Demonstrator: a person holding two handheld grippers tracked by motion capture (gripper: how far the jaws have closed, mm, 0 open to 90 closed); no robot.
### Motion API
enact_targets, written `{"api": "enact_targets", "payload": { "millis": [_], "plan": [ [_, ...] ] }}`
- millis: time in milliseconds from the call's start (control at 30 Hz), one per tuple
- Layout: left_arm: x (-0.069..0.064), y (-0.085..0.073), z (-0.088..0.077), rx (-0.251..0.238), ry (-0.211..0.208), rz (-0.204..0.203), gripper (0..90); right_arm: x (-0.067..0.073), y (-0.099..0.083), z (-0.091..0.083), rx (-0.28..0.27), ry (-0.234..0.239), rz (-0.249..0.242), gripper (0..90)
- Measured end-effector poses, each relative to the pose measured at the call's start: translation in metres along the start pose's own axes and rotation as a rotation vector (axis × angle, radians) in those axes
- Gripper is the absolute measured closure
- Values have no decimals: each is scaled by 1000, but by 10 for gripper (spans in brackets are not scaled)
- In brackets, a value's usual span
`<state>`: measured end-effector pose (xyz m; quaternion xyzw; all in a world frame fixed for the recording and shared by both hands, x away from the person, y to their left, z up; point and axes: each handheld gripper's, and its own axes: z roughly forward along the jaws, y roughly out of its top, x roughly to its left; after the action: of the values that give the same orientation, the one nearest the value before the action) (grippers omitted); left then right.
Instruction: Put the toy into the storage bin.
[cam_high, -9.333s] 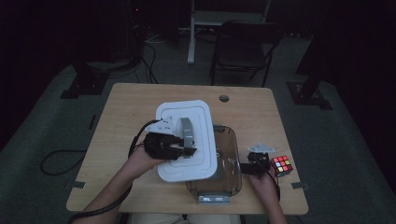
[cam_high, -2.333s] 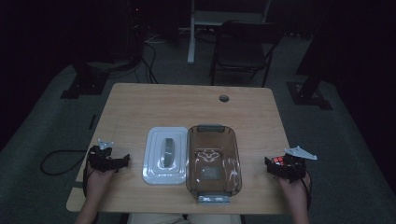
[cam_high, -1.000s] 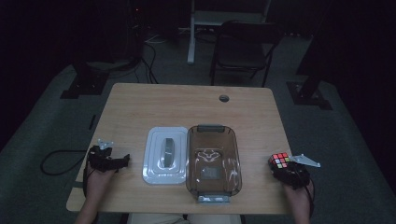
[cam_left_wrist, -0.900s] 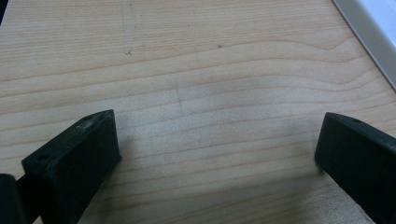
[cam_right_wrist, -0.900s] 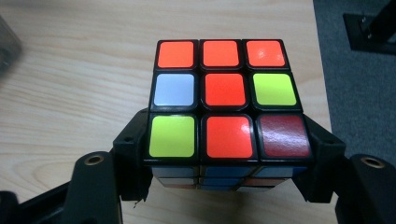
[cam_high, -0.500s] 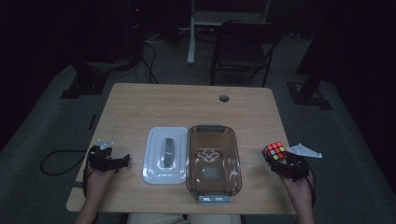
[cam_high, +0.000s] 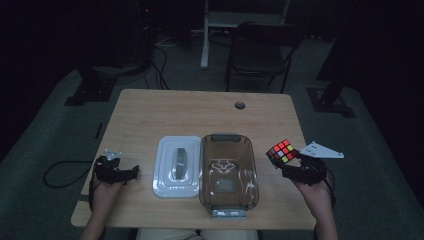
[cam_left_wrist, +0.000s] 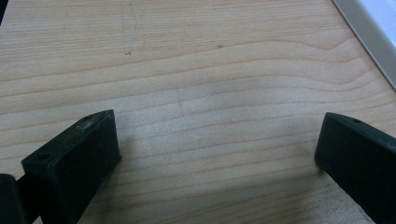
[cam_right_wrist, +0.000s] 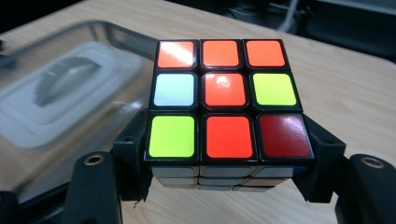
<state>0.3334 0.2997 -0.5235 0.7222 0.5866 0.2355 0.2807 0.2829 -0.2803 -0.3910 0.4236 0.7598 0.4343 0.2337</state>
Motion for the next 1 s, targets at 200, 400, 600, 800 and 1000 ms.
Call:
{"api": "enact_targets", "payload": {
  "millis": [200, 400, 600, 800, 1000],
  "plan": [
    [0, 0, 0, 1, 0, 1, 5, 13, 16, -4, -28, 55, -48, 338],
    [0, 0, 0, 1, 0, 1, 6, 28, 29, -4, -37, 108, -99, 338],
    [0, 0, 0, 1, 0, 1, 5, 40, 36, 0, -30, 161, -142, 338],
    [0, 0, 0, 0, 0, 1, 5, 55, 42, 6, -4, 215, -198, 338],
    [0, 0, 0, 0, 0, 1, 5, 68, 44, 17, 35, 277, -242, 338]
  ]
}}
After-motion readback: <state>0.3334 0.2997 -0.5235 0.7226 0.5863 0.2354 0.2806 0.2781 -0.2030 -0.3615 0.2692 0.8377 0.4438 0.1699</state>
